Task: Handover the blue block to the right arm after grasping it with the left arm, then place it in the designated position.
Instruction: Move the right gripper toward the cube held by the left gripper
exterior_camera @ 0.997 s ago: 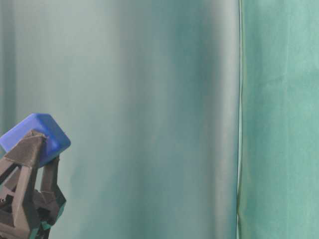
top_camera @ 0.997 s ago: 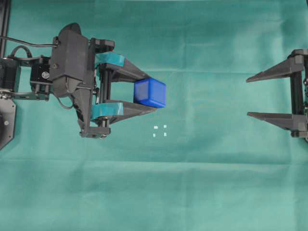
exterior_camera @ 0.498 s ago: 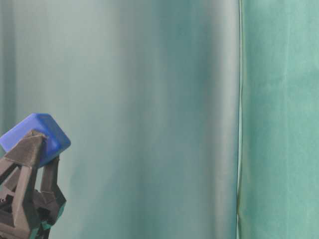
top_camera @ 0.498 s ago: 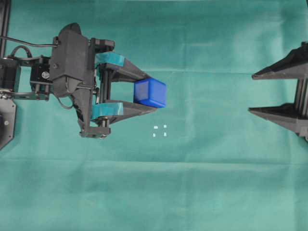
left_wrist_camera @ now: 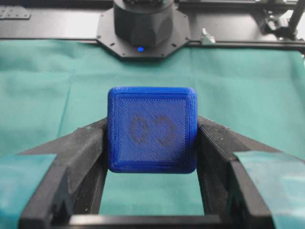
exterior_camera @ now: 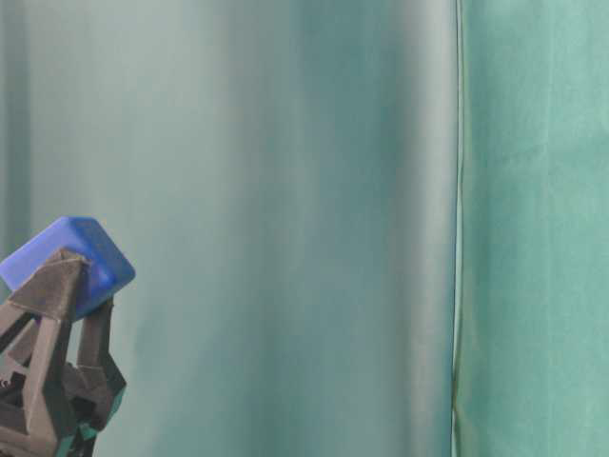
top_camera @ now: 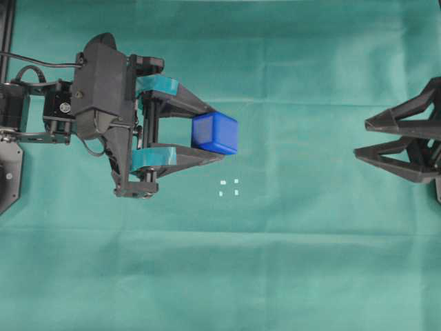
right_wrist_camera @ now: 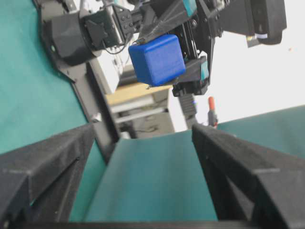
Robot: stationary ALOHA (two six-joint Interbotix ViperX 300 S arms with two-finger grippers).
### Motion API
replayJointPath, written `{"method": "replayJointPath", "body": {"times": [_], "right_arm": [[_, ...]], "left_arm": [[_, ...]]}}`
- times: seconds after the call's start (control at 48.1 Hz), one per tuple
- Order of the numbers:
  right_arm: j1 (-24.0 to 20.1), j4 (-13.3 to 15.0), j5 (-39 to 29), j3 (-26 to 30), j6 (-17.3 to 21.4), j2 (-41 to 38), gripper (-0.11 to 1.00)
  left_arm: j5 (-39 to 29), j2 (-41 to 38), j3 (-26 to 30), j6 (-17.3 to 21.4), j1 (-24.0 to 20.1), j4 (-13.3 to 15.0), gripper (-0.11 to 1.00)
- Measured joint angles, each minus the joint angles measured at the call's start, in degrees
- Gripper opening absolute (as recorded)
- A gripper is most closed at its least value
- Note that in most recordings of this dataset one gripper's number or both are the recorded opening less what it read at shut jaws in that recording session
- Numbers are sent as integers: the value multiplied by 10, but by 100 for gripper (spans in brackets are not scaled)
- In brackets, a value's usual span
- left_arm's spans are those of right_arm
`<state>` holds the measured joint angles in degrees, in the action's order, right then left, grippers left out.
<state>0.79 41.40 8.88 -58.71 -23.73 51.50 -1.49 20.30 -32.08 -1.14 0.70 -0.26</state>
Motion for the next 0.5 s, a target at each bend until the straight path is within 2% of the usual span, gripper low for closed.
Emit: {"method": "replayJointPath", "body": {"times": [0.498], "right_arm": [[0, 5, 0, 3, -2, 0, 91]], "left_arm": [[0, 0, 0, 0, 0, -1, 47]]}}
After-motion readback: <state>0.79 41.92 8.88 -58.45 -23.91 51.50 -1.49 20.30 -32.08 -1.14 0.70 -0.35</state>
